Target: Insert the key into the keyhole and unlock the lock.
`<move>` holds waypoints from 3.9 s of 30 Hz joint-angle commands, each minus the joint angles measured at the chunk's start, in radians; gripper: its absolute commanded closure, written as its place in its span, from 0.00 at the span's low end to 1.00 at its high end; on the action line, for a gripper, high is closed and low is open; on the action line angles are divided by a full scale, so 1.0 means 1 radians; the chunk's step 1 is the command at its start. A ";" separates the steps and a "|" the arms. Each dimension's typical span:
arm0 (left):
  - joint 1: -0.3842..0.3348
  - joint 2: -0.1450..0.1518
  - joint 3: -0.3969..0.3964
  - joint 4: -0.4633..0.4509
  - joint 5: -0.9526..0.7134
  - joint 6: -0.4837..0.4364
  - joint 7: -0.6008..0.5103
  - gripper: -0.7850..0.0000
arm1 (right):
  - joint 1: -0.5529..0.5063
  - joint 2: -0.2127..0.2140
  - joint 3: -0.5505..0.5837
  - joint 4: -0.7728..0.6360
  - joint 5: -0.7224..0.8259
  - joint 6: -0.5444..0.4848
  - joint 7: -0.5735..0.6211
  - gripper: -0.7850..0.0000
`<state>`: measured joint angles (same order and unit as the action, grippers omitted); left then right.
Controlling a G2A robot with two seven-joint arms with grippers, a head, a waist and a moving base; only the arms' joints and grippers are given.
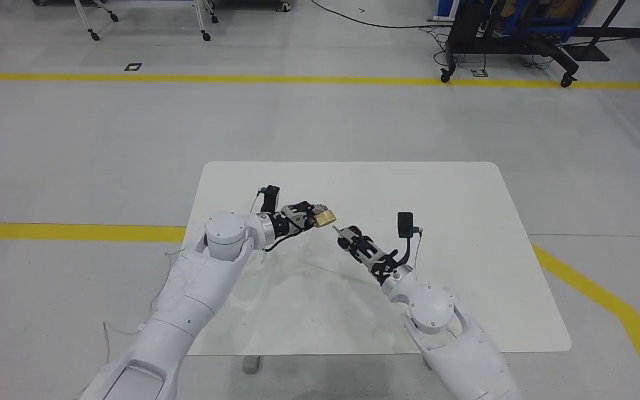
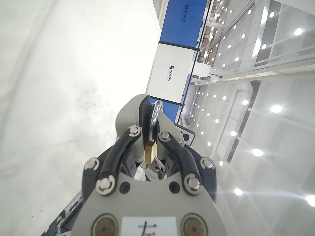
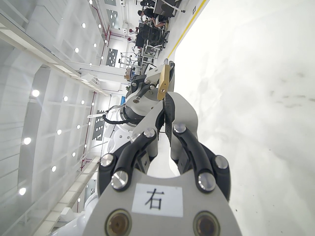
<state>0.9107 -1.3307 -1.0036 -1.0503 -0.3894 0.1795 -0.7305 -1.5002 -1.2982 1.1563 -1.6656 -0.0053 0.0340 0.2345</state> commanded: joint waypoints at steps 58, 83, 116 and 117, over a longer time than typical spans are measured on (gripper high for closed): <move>-0.013 0.010 0.035 -0.022 0.121 -0.061 -0.197 1.00 | 0.010 0.052 0.127 -0.006 -0.008 -0.080 0.535 1.00; -0.025 0.008 0.041 0.003 0.099 -0.101 -0.227 1.00 | 0.128 0.063 0.111 0.173 0.220 -0.045 0.666 1.00; -0.033 0.004 0.026 0.032 0.044 -0.066 -0.176 1.00 | 0.084 0.075 0.096 0.105 0.209 -0.048 0.501 0.21; -0.032 0.003 0.023 0.033 0.041 -0.066 -0.167 1.00 | 0.082 0.075 0.097 0.104 0.222 -0.054 0.502 0.21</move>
<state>0.8773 -1.3272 -0.9778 -1.0181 -0.3459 0.1139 -0.9071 -1.4162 -1.2235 1.2522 -1.5614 0.2041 -0.0152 0.7357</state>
